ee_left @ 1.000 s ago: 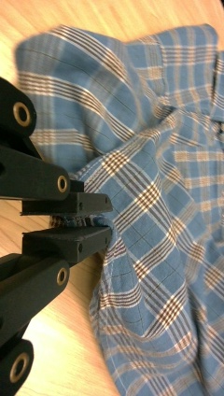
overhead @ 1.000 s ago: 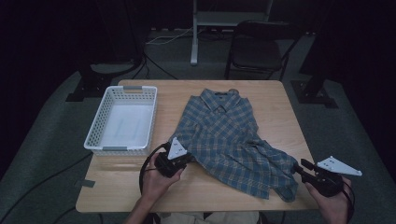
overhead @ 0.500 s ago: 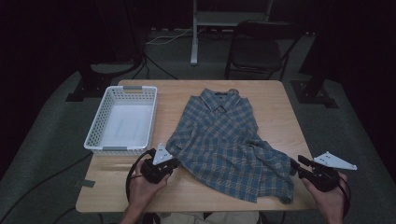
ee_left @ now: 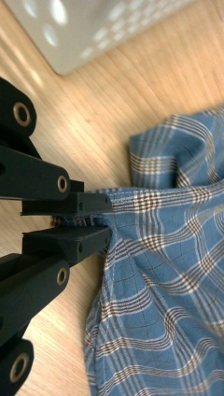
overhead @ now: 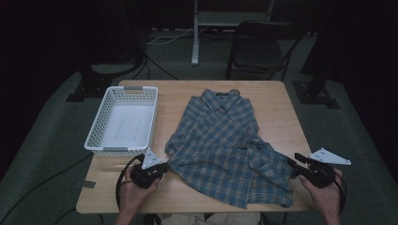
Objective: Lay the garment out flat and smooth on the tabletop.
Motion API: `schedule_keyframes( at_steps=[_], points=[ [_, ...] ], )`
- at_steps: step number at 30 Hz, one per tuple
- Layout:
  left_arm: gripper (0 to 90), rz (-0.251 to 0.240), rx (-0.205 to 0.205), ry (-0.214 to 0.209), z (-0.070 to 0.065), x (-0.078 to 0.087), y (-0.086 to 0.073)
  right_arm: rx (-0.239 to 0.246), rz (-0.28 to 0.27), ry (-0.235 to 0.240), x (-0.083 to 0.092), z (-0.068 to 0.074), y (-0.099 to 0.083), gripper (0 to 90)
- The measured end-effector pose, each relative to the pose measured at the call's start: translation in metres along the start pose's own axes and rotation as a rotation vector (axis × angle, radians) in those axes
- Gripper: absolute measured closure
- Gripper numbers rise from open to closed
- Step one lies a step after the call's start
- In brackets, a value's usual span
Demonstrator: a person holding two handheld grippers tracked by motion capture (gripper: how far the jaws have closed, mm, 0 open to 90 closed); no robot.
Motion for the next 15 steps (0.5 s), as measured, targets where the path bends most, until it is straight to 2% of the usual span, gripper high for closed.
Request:
schedule_keyframes(
  at_steps=[1,9,15],
  points=[
    [83.8,-0.002,0.027,-0.001,0.006,0.002,-0.005,0.002,0.005,0.007,-0.003,0.002,0.001,59.0],
    [83.9,-0.005,0.047,0.012,0.011,0.004,-0.011,0.011,0.026,0.036,-0.016,0.008,0.002,57.1],
    [83.9,-0.006,0.055,0.016,0.014,0.005,-0.013,0.03,0.008,0.052,-0.024,0.012,0.018,56.8]
  ],
)
Point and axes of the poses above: each handheld gripper's, and its own axes: x roughly backward along the jaws, y roughly out of its top, z roughly to its left, the point moved 3 cm from there along -x, roughly forward along the jaws, and after that the axes turned 5 degrees about x, right-handed, at the moved point
